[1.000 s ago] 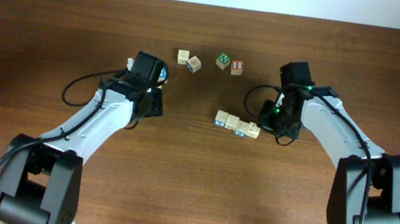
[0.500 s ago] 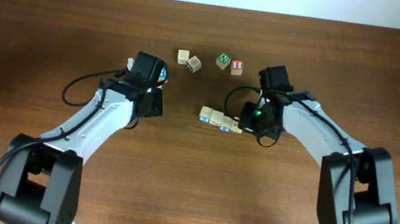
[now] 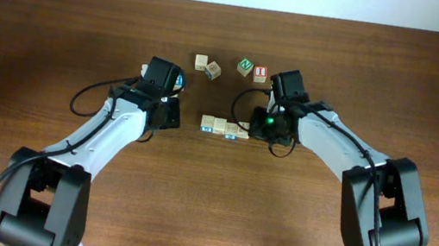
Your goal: Rotate 4 blocks
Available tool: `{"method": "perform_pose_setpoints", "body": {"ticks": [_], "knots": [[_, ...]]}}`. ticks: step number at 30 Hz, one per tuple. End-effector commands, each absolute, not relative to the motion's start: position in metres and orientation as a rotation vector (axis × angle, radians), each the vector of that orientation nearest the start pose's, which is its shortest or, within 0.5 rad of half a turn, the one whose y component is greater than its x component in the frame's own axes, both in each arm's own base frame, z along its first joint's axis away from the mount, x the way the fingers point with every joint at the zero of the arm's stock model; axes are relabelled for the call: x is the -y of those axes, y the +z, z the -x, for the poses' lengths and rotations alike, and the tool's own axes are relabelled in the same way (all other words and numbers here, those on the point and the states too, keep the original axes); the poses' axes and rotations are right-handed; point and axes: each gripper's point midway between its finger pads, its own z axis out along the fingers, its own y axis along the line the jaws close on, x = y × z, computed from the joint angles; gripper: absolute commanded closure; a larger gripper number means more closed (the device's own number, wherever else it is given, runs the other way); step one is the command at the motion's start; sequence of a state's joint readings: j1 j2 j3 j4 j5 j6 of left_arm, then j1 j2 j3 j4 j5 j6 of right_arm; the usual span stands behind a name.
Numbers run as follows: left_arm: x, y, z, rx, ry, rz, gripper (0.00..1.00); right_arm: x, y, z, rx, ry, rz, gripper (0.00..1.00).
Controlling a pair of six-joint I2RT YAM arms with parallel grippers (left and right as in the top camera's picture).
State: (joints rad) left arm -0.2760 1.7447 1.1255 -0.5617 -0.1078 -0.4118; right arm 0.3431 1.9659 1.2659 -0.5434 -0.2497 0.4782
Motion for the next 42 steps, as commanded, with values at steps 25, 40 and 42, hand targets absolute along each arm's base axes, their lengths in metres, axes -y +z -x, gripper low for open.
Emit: {"method": "perform_pose_setpoints", "body": {"ticks": [25,40,42], "knots": [[0.077,0.057,-0.391,-2.706,0.014,0.236,0.94,-0.247,0.011,-0.349,-3.005,0.17,-0.001,0.96],[0.077,0.057,-0.391,-2.706,0.015,0.236,0.94,-0.245,0.013,-0.36,-2.956,0.142,0.008,0.96],[0.077,0.057,-0.391,-2.706,0.015,0.236,0.94,-0.244,0.013,-0.361,-2.951,0.134,0.007,0.96]]}}
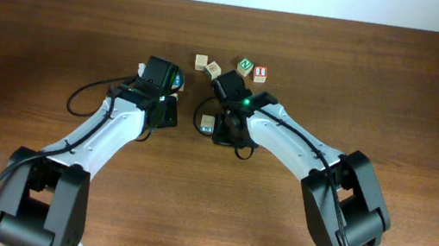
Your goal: Rotate 4 blocks
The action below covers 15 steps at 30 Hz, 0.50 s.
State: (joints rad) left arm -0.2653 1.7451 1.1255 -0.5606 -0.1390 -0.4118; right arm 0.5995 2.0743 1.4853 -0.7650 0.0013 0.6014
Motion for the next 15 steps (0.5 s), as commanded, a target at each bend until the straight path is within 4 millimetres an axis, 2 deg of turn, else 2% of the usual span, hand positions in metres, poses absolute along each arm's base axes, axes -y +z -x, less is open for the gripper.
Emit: {"method": "perform_pose_setpoints", "body": {"ticks": [1,15], "knots": [[0.077,0.0572,-0.3908,-2.706,0.015,0.236,0.94,-0.2444,0.013,-0.3612,-2.95,0.136,0.007,0.96],[0.077,0.0572,-0.3907,-2.707,0.015,0.236,0.94,-0.2444,0.0136,-0.3645,-2.934,0.131,0.008,0.96]]}}
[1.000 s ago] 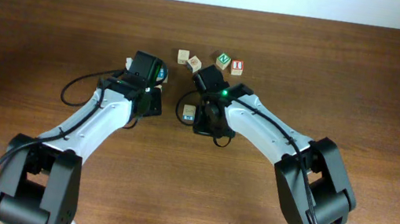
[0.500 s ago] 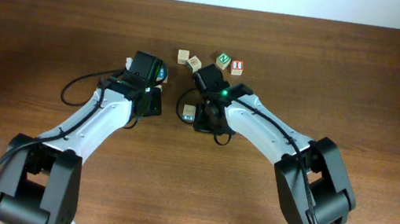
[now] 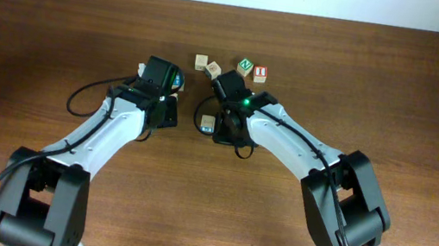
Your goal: Rotate 4 blocks
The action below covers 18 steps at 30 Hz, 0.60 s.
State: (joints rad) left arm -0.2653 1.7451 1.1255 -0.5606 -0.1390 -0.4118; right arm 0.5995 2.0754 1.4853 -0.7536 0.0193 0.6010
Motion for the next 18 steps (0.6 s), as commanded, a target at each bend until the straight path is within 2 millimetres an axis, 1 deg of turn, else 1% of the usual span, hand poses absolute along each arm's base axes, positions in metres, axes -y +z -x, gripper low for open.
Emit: {"method": "perform_pose_setpoints", "body": {"ticks": [1,3,5,6,9,10,11,13,14,15,16,17,18], "knots": [[0.077,0.057,-0.391,-2.707,0.015,0.236,0.94,-0.245,0.014,-0.365,-2.933,0.131,0.014,0.96],[0.077,0.057,-0.391,-2.707,0.015,0.236,0.94,-0.246,0.014,-0.364,-2.937,0.14,0.019,0.96],[0.077,0.057,-0.391,-2.707,0.015,0.235,0.94,-0.253,0.019,-0.361,-2.95,0.202,0.048,0.96],[0.077,0.057,-0.391,-2.707,0.015,0.235,0.96,-0.256,0.029,-0.361,-2.942,0.23,0.05,0.96],[0.077,0.057,-0.39,-2.711,0.018,0.235,0.98,-0.257,0.074,-0.369,-2.871,0.282,0.064,0.96],[0.077,0.057,-0.389,-2.715,0.019,0.225,0.98,-0.25,0.106,-0.374,-2.823,0.302,0.056,0.96],[0.077,0.058,-0.388,-2.717,0.017,0.219,0.98,-0.241,0.126,-0.378,-2.793,0.313,0.051,0.96],[0.077,0.06,-0.389,-2.713,0.015,0.219,0.98,-0.212,0.159,-0.387,-2.735,0.325,-0.018,0.94],[0.079,0.06,-0.389,-2.716,0.003,0.217,0.98,-0.194,0.17,-0.392,-2.708,0.304,0.019,0.94],[0.083,0.059,-0.388,-2.724,-0.027,0.211,0.98,-0.173,0.175,-0.394,-2.709,0.276,0.001,0.94],[0.088,0.059,-0.386,-2.735,-0.072,0.203,1.0,-0.153,0.173,-0.394,-2.738,0.265,-0.058,0.94],[0.099,0.058,-0.384,-2.752,-0.153,0.186,1.0,-0.142,0.17,-0.392,-2.767,0.285,-0.094,0.94],[0.112,0.059,-0.383,-2.761,-0.254,0.143,1.0,-0.135,0.164,-0.392,-2.794,0.342,-0.07,0.94]]}}
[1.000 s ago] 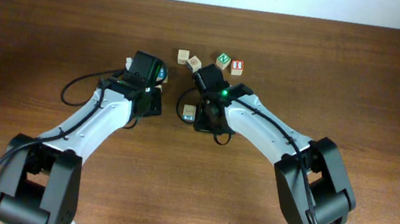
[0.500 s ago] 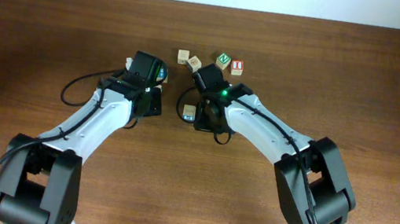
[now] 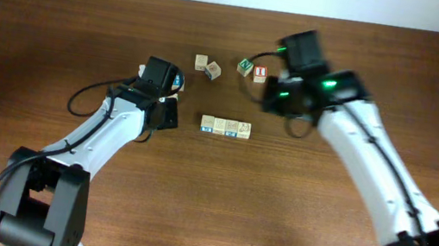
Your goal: Rotate 4 blocks
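Note:
A short straight row of small wooden letter blocks (image 3: 226, 127) lies at the table's middle. Behind it sit two tan blocks (image 3: 201, 62) (image 3: 212, 70), a green block (image 3: 246, 67) and a red block (image 3: 260, 75). My right gripper (image 3: 277, 98) hangs blurred just right of the red block, up and right of the row. Its fingers are hidden under the arm. My left gripper (image 3: 163, 113) stays left of the row, about a hand's width from its left end, and its fingertips are hidden too.
The dark wooden table (image 3: 59, 29) stretches wide on both sides. A pale wall edge runs along the back. Black cables loop beside each arm's wrist.
My right arm has moved from over the row to the back right, beside the red block. The whole row now shows uncovered. The left arm has not moved.
My right gripper first stood at the right end of a slightly crooked row. Then, at two moments, it sat over the row's middle, leaving only the leftmost block showing. Now it is away and the row lies straight. The left arm stayed still throughout.

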Available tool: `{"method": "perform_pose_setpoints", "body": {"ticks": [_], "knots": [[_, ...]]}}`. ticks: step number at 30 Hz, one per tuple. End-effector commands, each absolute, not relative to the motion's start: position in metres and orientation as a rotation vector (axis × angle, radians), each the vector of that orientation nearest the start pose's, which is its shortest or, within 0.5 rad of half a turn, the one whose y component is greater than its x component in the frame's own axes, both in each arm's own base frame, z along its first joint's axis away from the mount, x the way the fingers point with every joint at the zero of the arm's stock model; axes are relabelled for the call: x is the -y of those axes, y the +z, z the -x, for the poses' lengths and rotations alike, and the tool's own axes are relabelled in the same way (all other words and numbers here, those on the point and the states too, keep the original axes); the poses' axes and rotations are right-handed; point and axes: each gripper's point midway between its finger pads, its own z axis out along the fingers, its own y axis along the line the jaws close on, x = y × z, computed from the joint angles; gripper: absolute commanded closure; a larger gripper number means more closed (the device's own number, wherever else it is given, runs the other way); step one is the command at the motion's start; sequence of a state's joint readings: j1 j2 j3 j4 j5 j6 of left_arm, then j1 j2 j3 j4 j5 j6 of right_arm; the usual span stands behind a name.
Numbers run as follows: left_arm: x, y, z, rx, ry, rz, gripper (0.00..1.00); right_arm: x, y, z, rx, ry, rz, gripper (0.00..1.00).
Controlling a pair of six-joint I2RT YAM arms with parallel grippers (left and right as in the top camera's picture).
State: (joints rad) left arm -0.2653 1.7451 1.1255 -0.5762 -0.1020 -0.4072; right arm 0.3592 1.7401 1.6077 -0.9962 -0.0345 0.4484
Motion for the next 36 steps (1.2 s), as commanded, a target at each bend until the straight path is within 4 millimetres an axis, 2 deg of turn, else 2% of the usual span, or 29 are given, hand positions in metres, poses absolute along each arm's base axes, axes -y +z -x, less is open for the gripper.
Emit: {"method": "perform_pose_setpoints", "body": {"ticks": [1,3,5,8,12,17,21,23,26,29,32,36], "knots": [[0.127,0.062,-0.382,-2.759,-0.363,0.071,1.0,-0.13,0.157,-0.392,-2.806,0.403,-0.061,0.95],[0.137,0.065,-0.381,-2.755,-0.449,0.052,1.0,-0.124,0.144,-0.394,-2.807,0.519,-0.056,0.95],[0.142,0.067,-0.381,-2.75,-0.486,0.042,1.0,-0.127,0.132,-0.394,-2.77,0.714,0.011,0.94],[0.158,0.073,-0.395,-2.676,-0.597,-0.012,1.0,-0.13,0.109,-0.39,-2.721,0.871,0.019,0.94],[0.161,0.066,-0.405,-2.653,-0.602,-0.017,1.0,-0.133,0.087,-0.385,-2.701,0.916,-0.015,0.94],[0.182,0.055,-0.41,-2.677,-0.763,-0.056,1.0,-0.133,0.083,-0.393,-2.669,0.929,-0.069,0.95],[0.169,0.048,-0.403,-2.738,-0.735,-0.005,1.0,-0.138,0.059,-0.397,-2.701,0.983,-0.117,0.96],[0.154,0.045,-0.403,-2.759,-0.723,0.053,1.0,-0.145,0.051,-0.398,-2.696,1.048,-0.099,0.96],[0.148,0.046,-0.405,-2.754,-0.733,0.076,1.0,-0.154,0.046,-0.399,-2.661,1.133,-0.012,0.96],[0.151,0.044,-0.404,-2.753,-0.754,0.023,1.0,-0.157,0.033,-0.401,-2.666,1.153,-0.004,0.96],[0.152,0.034,-0.403,-2.773,-0.759,0.024,1.0,-0.158,0.022,-0.398,-2.684,1.165,0.0,0.96],[0.166,0.027,-0.401,-2.762,-0.884,-0.027,1.0,-0.157,0.011,-0.389,-2.698,1.162,0.006,0.96]]}}
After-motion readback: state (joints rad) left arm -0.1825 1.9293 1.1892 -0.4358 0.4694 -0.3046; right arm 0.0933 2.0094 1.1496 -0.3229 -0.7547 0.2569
